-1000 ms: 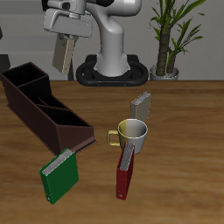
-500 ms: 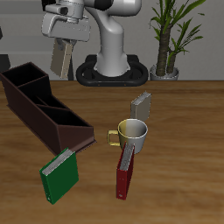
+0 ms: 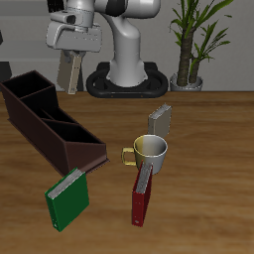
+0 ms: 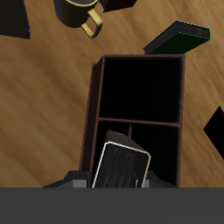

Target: Place the left yellow book into the right desk caddy's front compartment

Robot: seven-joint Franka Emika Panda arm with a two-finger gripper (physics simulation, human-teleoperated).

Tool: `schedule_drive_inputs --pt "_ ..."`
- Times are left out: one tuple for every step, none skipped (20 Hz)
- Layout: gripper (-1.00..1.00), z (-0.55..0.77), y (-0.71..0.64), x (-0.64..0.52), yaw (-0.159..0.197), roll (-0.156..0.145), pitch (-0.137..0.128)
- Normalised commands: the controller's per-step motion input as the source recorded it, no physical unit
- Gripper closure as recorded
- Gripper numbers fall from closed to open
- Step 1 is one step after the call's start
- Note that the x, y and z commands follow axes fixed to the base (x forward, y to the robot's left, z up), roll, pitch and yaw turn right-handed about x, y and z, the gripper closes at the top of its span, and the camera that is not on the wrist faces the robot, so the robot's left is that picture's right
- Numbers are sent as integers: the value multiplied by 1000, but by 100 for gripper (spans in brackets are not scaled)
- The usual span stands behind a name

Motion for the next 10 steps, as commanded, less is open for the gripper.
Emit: schedule_drive_inputs --pt "100 -57 36 48 10 6 7" --pt "100 -64 22 17 -35 -8 26" --pt "100 19 95 19 0 0 0" --pt "100 -71 76 22 17 7 -15" --pt "100 -213 -182 68 -24 -11 55" --pt "100 0 0 0 0 0 0" --pt "100 -21 86 2 16 6 -15" --pt "100 13 -104 -1 -27 -5 7" --pt "100 -2 40 19 26 10 -29" --pt "100 0 0 0 0 0 0"
